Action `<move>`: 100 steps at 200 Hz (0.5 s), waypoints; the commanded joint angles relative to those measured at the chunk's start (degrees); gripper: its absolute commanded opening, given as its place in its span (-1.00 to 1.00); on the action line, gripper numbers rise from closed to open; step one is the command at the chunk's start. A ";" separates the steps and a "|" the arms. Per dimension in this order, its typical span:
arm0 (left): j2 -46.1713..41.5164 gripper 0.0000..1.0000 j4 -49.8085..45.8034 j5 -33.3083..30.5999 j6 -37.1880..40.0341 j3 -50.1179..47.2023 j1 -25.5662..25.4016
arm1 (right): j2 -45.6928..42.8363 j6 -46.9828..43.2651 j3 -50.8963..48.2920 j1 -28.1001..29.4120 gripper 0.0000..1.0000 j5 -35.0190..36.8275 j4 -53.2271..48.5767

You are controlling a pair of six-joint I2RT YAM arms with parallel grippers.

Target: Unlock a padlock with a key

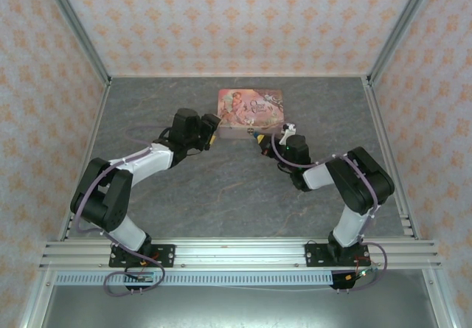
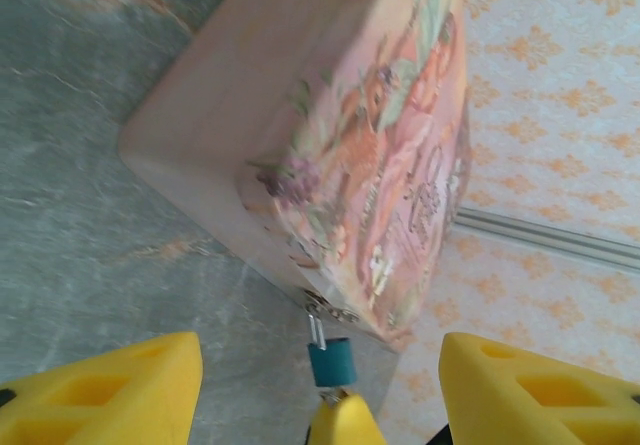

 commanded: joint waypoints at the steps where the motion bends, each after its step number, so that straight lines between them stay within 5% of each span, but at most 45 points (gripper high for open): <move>1: -0.37 0.29 -5.23 -2.00 4.51 2.66 1.21 | 1.78 12.58 -0.23 -0.55 -1.00 -3.36 5.79; 100: 1.03 0.32 -7.96 -1.66 7.39 4.82 1.47 | 1.86 16.63 0.91 -1.14 -0.96 -4.72 -0.92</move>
